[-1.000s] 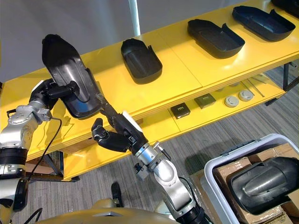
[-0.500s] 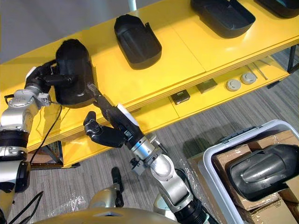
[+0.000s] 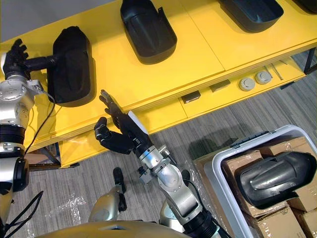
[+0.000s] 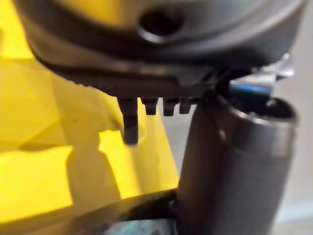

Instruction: Walk over and take three plastic housings, then place them on the shelf

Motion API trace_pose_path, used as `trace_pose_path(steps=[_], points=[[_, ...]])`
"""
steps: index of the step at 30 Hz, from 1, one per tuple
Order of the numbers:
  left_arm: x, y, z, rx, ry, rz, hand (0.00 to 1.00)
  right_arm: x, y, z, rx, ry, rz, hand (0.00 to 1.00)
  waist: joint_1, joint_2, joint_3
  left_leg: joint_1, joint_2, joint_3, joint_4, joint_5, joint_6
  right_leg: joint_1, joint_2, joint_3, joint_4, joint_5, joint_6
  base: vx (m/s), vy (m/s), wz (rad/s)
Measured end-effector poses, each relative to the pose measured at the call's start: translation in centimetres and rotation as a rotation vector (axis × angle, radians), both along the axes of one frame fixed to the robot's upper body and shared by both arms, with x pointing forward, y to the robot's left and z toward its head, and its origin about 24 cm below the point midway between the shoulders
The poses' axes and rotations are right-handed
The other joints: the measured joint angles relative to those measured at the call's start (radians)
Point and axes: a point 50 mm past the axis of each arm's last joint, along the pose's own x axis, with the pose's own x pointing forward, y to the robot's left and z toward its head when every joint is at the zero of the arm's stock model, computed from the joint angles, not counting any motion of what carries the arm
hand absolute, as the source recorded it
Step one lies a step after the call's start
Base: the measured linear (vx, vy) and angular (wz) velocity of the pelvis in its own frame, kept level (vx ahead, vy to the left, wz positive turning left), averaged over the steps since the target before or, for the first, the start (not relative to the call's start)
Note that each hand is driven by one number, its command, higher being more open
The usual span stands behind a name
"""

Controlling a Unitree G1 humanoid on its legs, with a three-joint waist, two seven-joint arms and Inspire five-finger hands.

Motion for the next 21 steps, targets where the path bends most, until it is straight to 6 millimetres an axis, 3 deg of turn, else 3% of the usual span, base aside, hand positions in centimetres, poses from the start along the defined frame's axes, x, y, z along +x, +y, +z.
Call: trace_pose_path(steps=[4,9,12,14,17,21], points=[[-0.1,-0.9,2.0,-0.075,-0.147,-0.063,1.00,0.2,0.4,-0.4,0.017,0.020,-0.020,1.00,-0.005,-0.005,0.001,0.032,0.000,-0.009,-0.007,0.000,0.000,0.046,0.003,-0.015,-0.018,0.000,0.000,0.00,-0.011,0.06],[-1.7,-4.1,7.2,-0.117,-0.435,-0.259,1.00,0.2,0.6,-0.6,-0.004,0.016,-0.028,1.00,0.001,-0.014,-0.002,0.077,-0.001,-0.010,-0.025,0.001,-0.002,0.102,0.007,-0.027,-0.048,0.003,0.005,0.00,0.000,0.00],[-2.9,-5.9,8.9,-0.141,-0.558,-0.356,1.00,0.7,0.5,-0.3,-0.010,-0.002,-0.035,1.00,0.002,-0.018,-0.005,0.103,0.000,-0.012,-0.026,-0.001,-0.004,0.140,0.011,-0.036,-0.069,0.009,0.008,0.01,-0.011,0.04],[-3.3,-6.6,8.6,-0.163,-0.580,-0.386,1.00,1.3,0.4,0.0,-0.015,-0.023,-0.045,1.00,0.001,-0.025,-0.024,0.105,0.000,-0.012,-0.026,-0.001,-0.005,0.148,0.012,-0.039,-0.078,0.012,0.008,0.00,0.000,0.00],[-3.2,-7.2,6.6,-0.188,-0.541,-0.389,1.00,2.8,-0.3,1.5,-0.046,-0.115,-0.091,1.00,0.004,-0.045,-0.056,0.115,0.005,-0.015,-0.026,-0.002,-0.005,0.177,0.023,-0.049,-0.113,0.031,0.007,-0.01,-0.003,0.02],[-3.4,-6.4,3.9,-0.196,-0.471,-0.338,1.00,4.2,-1.7,3.6,-0.018,-0.215,-0.153,1.00,0.008,-0.058,-0.080,0.130,0.005,-0.028,-0.027,-0.001,-0.005,0.216,0.026,-0.070,-0.137,0.039,0.006,-0.04,-0.001,0.11]])
